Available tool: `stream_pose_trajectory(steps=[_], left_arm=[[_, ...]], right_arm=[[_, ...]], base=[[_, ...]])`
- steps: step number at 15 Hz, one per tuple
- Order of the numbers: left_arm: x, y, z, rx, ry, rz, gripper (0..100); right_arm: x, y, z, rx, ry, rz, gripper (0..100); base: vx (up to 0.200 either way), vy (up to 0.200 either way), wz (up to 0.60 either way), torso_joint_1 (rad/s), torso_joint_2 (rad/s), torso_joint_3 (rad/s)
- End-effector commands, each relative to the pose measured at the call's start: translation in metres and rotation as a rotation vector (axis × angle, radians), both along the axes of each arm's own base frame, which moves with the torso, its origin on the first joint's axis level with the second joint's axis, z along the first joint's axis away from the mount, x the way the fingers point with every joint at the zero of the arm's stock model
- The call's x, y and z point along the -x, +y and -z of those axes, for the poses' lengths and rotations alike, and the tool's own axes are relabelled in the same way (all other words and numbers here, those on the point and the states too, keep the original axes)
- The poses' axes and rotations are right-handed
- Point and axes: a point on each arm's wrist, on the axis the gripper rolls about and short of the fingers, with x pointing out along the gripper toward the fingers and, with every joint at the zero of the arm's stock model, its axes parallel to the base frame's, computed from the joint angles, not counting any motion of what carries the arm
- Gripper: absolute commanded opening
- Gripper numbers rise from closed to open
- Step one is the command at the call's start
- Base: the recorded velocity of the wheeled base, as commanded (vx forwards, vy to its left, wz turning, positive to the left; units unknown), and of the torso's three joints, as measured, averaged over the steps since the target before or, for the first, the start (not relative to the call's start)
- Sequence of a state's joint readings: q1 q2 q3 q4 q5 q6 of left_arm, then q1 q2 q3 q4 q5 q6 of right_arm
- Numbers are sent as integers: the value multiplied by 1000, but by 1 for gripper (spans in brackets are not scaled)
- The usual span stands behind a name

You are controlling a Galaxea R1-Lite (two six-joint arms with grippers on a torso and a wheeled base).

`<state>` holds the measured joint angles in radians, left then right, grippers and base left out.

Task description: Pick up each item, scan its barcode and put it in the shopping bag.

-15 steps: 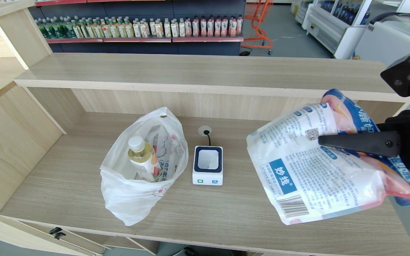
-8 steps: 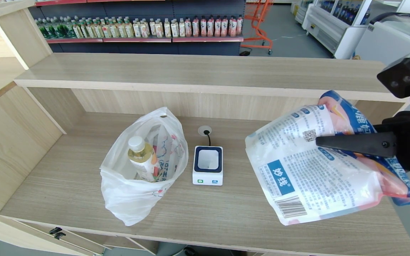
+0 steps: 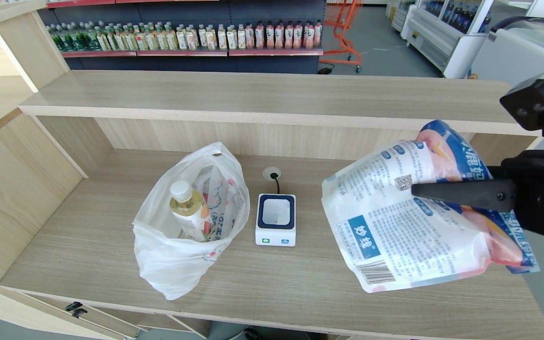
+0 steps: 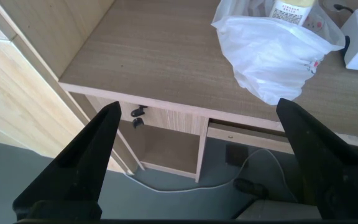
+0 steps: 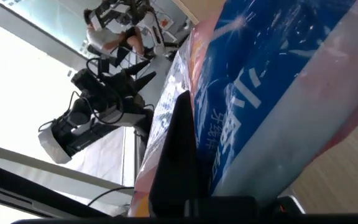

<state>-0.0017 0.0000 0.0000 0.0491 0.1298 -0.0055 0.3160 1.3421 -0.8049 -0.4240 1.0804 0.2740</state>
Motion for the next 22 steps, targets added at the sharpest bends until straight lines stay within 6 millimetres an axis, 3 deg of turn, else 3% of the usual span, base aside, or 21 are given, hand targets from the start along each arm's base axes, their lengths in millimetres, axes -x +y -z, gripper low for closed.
stream_pose_trajectory(steps=[1,4,7,14,17,22], left_arm=[[0,0,0,1,1,-1,100],[0,0,0,1,1,-1,100],[0,0,0,1,1,-1,100],[0,0,0,1,1,-1,100],[0,0,0,2,1,-1,100],[0,0,0,2,1,-1,100]], right_arm=[[-7,-8,21,107,-262,66,0],[-10,-33,45,306,-693,140,0],[-15,-43,52,431,-882,186,0],[-6,-51,45,463,-902,249,0],[0,-51,54,451,-846,239,0],[0,-51,55,436,-806,245,0]], base=[[0,0,0,0,0,0],[0,0,0,0,0,0],[0,0,0,0,0,0],[0,0,0,0,0,0],[0,0,0,0,0,0],[0,200,0,0,2,1]])
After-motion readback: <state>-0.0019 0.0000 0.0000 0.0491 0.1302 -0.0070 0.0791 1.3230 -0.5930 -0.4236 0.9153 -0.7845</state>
